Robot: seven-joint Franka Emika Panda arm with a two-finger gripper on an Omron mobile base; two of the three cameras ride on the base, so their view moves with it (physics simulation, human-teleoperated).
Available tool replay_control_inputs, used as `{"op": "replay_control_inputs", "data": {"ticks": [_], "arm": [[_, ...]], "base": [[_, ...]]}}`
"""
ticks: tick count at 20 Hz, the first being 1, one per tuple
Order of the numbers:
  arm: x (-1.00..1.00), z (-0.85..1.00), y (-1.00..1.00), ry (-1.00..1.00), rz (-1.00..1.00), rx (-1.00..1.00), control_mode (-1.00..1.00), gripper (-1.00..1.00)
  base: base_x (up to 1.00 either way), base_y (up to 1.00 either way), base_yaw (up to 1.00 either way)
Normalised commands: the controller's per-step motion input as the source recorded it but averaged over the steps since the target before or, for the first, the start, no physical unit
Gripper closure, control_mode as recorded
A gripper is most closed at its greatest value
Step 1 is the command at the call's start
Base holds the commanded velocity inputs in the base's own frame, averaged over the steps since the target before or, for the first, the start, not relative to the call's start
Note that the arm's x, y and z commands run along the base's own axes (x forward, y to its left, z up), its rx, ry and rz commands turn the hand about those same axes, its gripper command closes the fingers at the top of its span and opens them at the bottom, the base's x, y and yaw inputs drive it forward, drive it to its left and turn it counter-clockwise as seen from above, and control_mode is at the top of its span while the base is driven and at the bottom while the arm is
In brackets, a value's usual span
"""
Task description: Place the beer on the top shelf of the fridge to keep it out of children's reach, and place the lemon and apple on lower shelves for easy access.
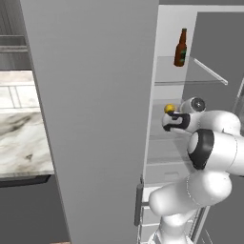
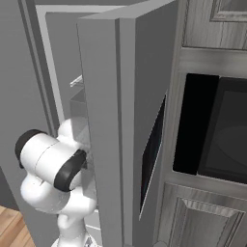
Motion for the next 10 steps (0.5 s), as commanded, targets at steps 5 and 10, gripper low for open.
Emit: {"op": "replay_control_inputs", "data": {"ticks": [5, 10], "arm": [[0.33, -0.29, -0.1, -0.01, 0.0, 0.0, -1.0, -1.0], [-0.26, -0.05, 0.0, -0.11, 0.0, 0.0, -1.0, -1.0]], "base": [[0.0, 0.0, 0.0], [0.0, 0.0, 0.0]]}}
